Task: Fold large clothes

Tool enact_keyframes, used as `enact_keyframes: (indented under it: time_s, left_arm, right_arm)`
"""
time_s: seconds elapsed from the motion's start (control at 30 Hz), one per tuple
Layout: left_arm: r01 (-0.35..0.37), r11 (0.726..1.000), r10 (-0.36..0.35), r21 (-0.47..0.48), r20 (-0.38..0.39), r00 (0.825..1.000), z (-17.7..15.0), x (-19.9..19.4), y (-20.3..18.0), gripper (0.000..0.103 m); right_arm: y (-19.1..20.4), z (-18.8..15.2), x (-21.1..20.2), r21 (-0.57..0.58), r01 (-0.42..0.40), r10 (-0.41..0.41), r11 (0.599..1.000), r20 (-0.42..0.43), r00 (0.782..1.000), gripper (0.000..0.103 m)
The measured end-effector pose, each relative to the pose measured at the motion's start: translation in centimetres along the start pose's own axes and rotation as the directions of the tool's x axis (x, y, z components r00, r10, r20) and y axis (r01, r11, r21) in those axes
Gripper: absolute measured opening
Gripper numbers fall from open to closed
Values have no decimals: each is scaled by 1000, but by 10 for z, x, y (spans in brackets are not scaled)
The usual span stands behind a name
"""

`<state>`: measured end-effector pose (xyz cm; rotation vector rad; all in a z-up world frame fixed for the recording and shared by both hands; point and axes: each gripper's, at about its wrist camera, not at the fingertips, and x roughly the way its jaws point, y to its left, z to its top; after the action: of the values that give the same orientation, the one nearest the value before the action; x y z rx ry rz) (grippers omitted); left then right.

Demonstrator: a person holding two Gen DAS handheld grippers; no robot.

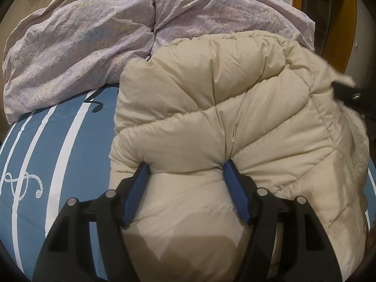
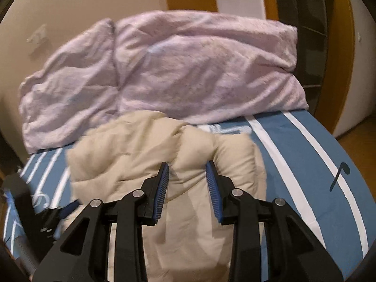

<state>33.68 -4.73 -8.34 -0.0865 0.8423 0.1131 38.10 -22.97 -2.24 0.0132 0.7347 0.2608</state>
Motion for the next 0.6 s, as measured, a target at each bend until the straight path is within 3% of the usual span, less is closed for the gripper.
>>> enact_keyframes:
  time_s: [0.13,0.33,0.6]
  left_arm:
    - [30,999,-30,-15,4,1000,1,0,2,66]
    - [54,998,-54,-24,15,998,3,1,1,67]
    - [85,996,-85,-6,-8,996,19,-6,2,69]
  right_arm:
    - [-12,-15,29,19,47,-46,999,-57,997,35]
    - [-18,-29,50,17,94,-93,995,-55,994,35]
    - [-27,-32,69,39,91,-87,995,-94,992,35]
